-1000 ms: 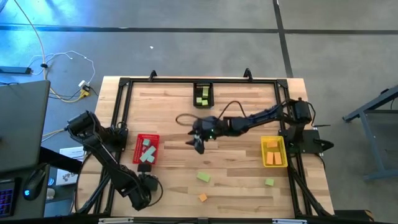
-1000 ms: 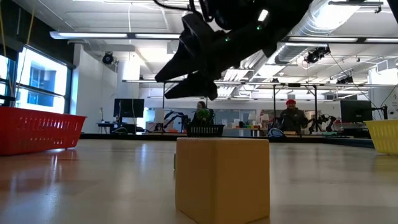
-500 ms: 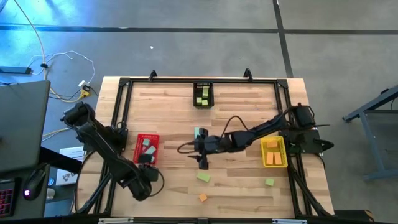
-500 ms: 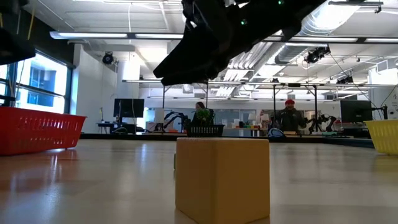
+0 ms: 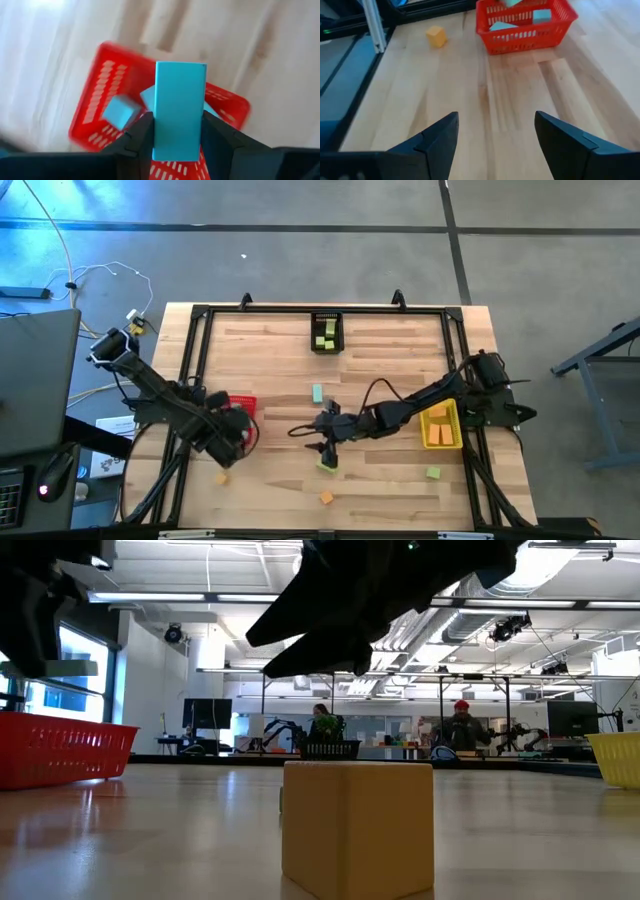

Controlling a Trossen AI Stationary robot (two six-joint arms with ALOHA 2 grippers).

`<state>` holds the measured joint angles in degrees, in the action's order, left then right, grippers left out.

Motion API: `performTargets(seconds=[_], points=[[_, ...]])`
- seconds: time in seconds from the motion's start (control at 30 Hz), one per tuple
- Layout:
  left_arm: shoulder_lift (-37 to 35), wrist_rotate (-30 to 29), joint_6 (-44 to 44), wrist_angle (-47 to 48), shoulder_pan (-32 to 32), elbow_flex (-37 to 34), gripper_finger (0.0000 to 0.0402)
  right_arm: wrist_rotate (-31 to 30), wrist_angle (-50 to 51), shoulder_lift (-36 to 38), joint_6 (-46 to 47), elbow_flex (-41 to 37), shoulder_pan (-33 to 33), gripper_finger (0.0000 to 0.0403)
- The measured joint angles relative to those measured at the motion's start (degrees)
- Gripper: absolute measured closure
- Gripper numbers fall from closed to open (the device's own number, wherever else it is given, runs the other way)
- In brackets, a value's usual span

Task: Sort & place blocks by color
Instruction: Put the blue block into the red bin

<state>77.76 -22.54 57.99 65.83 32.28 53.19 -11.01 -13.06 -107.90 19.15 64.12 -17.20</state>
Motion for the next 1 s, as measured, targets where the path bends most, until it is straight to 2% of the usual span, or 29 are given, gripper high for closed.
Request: performTargets(seconds=[0.27, 0.43, 0.6, 0.83, 1.0], points=[[1.6, 3.3, 17.9, 0.7, -3.5, 0.0, 0.0288, -0.6, 0.2, -0.1, 0.5, 0.0, -1.9, 0.0155], [3.5, 5.7, 23.6, 0.8, -4.7, 0.0, 0.0287, -1.8, 0.4, -0.1, 0.7, 0.0, -2.3, 0.0155], [5.3, 5.8, 24.1, 0.8, -6.2, 0.0, 0.0287, -4.9, 0.5, -0.1, 0.1, 0.0, -2.8, 0.0155], [8.0, 6.9, 20.4, 0.8, -8.0, 0.0, 0.0282, -2.3, 1.6, -0.2, 3.3, 0.1, -2.9, 0.0155], [9.0, 6.9, 17.1, 0.8, -8.7, 0.0, 0.026, -3.8, 16.3, -0.3, 4.4, 7.3, -4.3, 0.0155]])
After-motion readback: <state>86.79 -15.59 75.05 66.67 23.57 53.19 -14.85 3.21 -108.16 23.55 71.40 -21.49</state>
